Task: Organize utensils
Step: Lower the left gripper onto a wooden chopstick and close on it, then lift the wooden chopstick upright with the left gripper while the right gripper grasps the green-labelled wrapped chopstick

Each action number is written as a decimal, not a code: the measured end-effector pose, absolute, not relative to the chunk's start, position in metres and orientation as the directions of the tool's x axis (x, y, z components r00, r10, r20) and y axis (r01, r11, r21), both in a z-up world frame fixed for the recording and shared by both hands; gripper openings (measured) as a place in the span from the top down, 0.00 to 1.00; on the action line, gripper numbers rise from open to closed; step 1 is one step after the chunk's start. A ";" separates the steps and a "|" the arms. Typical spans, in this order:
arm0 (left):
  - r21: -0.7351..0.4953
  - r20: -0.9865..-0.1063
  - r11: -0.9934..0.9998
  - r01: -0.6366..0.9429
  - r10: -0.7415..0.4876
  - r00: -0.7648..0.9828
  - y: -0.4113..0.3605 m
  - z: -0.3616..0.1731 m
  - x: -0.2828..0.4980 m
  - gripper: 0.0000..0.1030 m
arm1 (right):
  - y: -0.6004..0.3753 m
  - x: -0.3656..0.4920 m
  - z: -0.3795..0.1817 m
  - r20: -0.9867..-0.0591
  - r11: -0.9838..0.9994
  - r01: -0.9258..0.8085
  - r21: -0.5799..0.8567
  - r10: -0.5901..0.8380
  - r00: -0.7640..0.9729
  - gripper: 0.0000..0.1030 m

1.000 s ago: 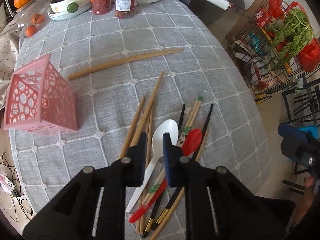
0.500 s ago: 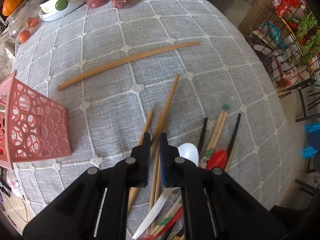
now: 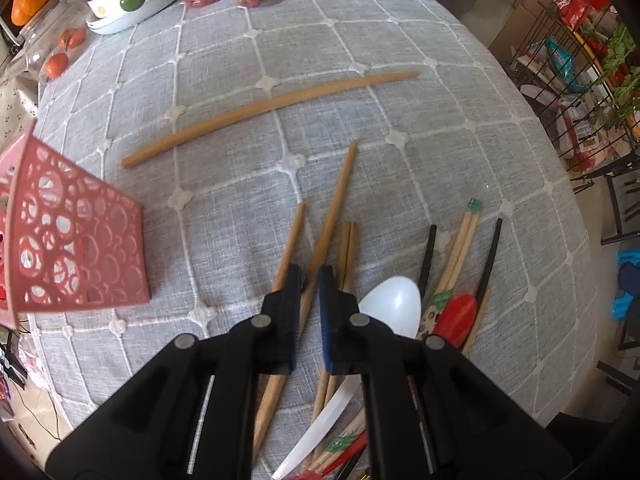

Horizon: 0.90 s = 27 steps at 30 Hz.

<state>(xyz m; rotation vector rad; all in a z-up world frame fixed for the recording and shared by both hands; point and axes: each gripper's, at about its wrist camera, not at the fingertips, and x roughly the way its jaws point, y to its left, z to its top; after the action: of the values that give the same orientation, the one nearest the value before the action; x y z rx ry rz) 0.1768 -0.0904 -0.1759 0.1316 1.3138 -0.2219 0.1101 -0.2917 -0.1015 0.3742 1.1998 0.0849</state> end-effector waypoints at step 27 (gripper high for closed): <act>-0.133 -0.767 0.956 0.261 -0.266 0.584 -0.002 -0.044 0.085 0.94 | -0.252 0.145 -0.142 -0.930 0.952 0.133 0.277 0.231 0.285 0.56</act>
<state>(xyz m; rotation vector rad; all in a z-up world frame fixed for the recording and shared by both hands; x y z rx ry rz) 0.0848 -0.0021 -0.0442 -0.0064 0.8954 -0.3071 0.1447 -0.2519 -0.1420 0.3287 1.2869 0.0671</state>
